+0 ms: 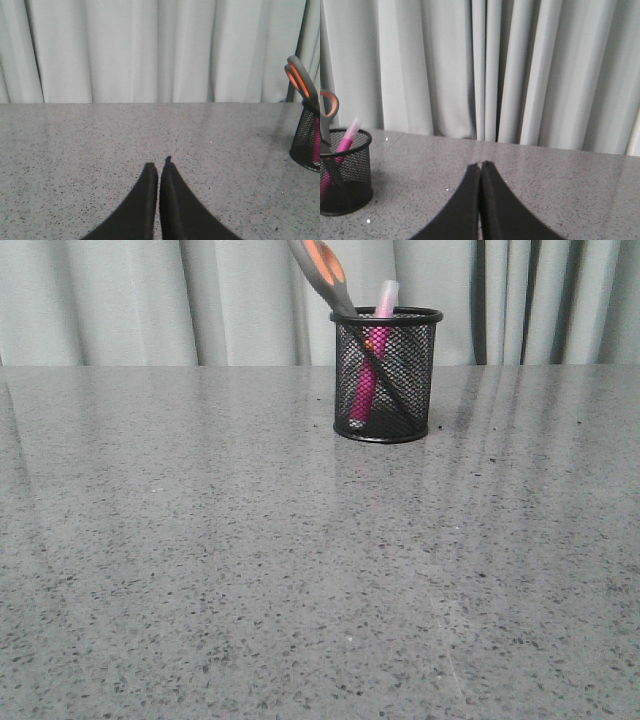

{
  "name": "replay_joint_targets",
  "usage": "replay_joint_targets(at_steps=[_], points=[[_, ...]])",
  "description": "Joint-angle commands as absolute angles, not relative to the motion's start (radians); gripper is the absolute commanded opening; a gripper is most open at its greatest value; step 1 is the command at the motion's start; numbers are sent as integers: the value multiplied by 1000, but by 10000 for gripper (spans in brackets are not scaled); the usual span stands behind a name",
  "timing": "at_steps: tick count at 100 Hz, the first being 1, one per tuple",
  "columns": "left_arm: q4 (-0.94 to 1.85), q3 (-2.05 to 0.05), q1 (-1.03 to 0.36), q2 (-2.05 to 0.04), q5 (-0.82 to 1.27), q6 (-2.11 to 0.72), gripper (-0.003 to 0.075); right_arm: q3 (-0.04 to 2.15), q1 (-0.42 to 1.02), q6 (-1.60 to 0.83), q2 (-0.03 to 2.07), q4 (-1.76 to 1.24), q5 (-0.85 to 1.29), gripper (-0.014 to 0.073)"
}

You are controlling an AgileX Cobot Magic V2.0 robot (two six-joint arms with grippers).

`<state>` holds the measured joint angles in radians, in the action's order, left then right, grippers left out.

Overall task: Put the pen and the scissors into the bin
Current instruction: 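Open the right gripper and raise it away from the cup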

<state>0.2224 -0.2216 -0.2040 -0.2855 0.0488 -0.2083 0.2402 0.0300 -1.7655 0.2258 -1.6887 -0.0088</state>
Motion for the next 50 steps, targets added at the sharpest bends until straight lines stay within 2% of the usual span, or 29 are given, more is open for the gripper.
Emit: replay_joint_targets(at_steps=[1,17,50], points=[[233,-225,-201,-243,-27,-200,-19,222,25,-1766,152,-1734,-17,-76],[233,-207,-201,-203,-51,-200,-19,185,25,-1766,65,-1734,-55,-76],[263,-205,-201,-203,-52,-200,-19,185,25,-1766,60,-1734,-95,-76]])
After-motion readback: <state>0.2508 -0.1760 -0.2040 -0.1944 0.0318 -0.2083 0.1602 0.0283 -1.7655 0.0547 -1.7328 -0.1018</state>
